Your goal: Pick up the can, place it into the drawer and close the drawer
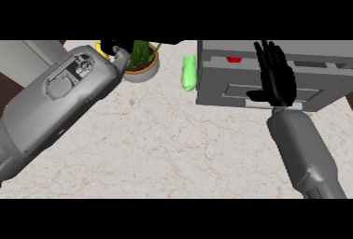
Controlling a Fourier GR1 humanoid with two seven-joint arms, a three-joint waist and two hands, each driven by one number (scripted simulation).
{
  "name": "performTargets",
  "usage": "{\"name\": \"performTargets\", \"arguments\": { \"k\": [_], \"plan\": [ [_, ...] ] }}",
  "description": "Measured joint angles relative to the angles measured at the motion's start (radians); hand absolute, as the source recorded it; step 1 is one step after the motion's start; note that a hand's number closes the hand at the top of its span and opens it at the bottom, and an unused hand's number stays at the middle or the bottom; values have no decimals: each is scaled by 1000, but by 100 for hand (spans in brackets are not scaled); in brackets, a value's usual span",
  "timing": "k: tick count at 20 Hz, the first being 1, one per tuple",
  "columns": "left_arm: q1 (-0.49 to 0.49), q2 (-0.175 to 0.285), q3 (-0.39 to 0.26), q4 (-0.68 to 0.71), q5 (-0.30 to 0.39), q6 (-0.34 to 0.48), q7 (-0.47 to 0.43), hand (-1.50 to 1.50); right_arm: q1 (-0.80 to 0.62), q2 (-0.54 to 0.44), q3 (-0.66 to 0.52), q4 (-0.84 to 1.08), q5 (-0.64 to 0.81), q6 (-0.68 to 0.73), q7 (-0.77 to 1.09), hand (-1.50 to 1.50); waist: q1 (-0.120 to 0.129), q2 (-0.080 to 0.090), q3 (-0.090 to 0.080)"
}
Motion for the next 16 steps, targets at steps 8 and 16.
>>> {"name": "performTargets", "arguments": {
  "k": [8, 16],
  "plan": [
    [132, 60, -1, -136, -30, 0, 11, -150, -184, -12, -69, 274, 5, -116, -10, -150, 12, 12, 9],
    [232, 79, -3, -237, -59, 9, 1, -150, -298, -22, -102, 431, 19, -197, 19, -150, 12, 14, 11]
  ]
}}
